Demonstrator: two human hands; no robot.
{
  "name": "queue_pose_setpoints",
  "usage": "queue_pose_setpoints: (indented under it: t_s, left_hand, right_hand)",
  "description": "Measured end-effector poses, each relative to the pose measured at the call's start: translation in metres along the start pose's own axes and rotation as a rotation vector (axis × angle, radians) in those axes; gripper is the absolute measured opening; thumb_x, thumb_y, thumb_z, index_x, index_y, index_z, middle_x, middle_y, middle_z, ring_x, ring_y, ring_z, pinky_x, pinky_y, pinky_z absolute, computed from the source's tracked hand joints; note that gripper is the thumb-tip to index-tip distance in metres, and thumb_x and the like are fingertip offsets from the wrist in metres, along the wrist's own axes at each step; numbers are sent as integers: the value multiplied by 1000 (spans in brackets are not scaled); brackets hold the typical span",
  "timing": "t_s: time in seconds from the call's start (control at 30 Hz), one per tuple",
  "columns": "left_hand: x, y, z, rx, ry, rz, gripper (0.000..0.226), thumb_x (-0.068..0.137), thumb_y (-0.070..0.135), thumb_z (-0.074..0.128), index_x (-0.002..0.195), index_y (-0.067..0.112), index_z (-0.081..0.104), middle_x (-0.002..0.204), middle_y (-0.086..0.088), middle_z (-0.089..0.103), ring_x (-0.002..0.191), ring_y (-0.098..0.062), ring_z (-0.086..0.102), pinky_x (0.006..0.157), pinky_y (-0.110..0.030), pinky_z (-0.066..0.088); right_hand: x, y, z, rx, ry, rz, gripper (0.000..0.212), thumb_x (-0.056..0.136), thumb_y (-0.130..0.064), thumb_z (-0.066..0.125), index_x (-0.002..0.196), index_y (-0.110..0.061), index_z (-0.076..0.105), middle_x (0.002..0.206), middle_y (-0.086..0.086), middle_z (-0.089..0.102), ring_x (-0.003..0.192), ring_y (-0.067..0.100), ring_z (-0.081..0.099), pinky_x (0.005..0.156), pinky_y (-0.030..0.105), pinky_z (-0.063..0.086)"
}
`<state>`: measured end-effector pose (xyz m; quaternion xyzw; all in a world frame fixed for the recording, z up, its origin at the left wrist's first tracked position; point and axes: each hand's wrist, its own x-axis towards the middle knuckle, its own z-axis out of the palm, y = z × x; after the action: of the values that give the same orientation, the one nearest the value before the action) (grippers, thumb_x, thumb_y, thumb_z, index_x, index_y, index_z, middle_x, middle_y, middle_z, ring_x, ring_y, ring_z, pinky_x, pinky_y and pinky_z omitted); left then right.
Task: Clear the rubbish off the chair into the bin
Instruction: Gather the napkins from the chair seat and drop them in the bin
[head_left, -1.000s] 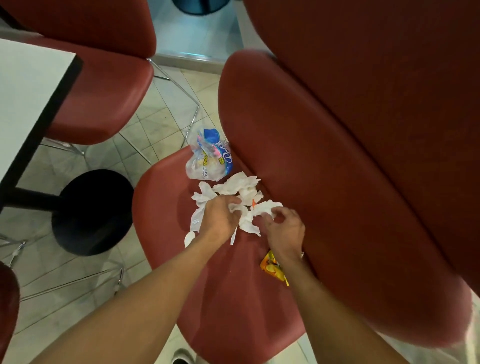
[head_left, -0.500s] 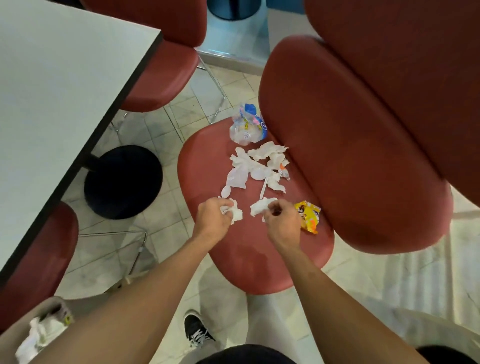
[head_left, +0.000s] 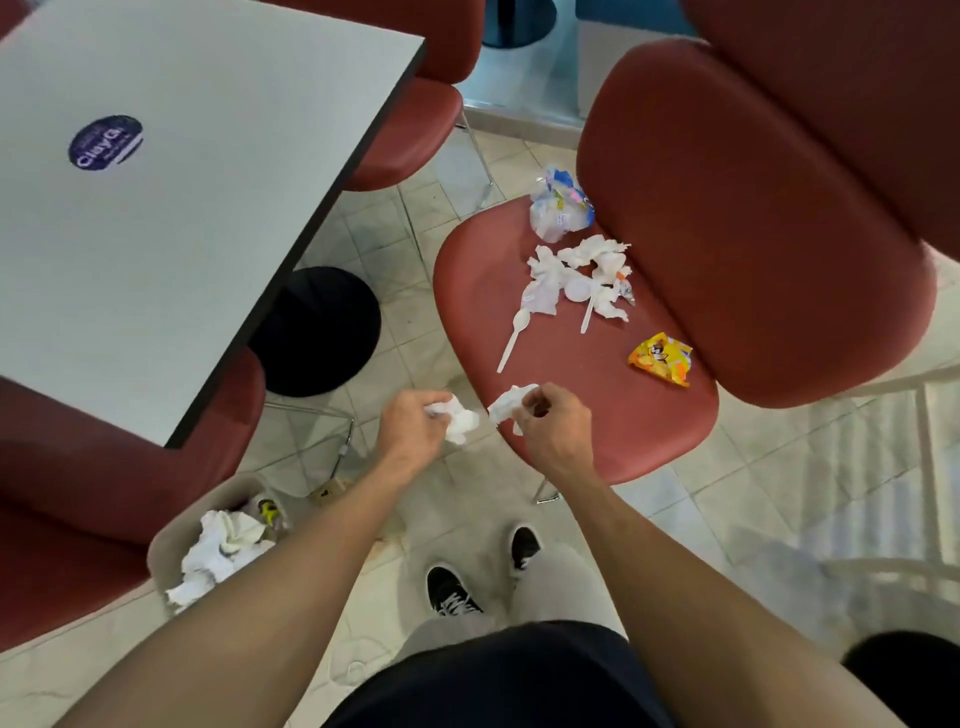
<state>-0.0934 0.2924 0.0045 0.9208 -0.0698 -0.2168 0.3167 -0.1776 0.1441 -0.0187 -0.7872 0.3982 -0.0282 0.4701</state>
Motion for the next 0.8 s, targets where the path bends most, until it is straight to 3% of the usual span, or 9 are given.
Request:
queue_pose_setpoints:
  t_s: [0.13, 0.23, 0.37, 0.7, 0.8]
  left_hand:
    - [-22, -22, -13, -14, 58, -20, 31, 85, 5, 63, 115, 9, 68, 118, -9, 67, 108, -23, 61, 87, -22, 42]
    - [-34, -37, -22, -27, 150, -80, 24, 84, 6, 64, 107, 6, 71, 107, -12, 70, 89, -20, 60, 75, -22, 39]
    - [-47, -67, -33, -66, 199, -121, 17, 83, 9, 69, 98, 4, 74, 104, -10, 72, 98, -22, 66, 86, -25, 47]
    - [-78, -154, -88, -101, 315, -229, 12, 85, 5, 65, 88, 4, 76, 88, -6, 71, 82, -18, 61, 71, -21, 37]
    - [-84, -200, -104, -64, 312, -350, 14, 82, 9, 64, 82, 13, 78, 95, -10, 72, 84, -22, 64, 72, -26, 46]
  right_hand:
    - [-18, -8, 14, -24, -93, -52, 6, 81, -12, 70, 82, -15, 65, 84, 0, 66, 75, 17, 61, 71, 28, 51]
    - [-20, -19, 22, -45, -146, -107, 5, 82, -12, 68, 85, -14, 66, 88, 1, 66, 80, 17, 60, 75, 26, 49]
    - [-26, -33, 36, -68, -199, -165, 6, 82, -13, 68, 83, -17, 64, 89, 1, 66, 80, 16, 61, 76, 27, 50]
    - [-71, -76, 109, -147, -343, -237, 5, 84, -13, 63, 84, -18, 64, 80, -2, 64, 69, 10, 57, 50, 7, 37]
    - [-93, -85, 142, -195, -364, -242, 9, 88, -11, 60, 92, -15, 67, 85, -4, 63, 78, 11, 59, 62, 12, 40]
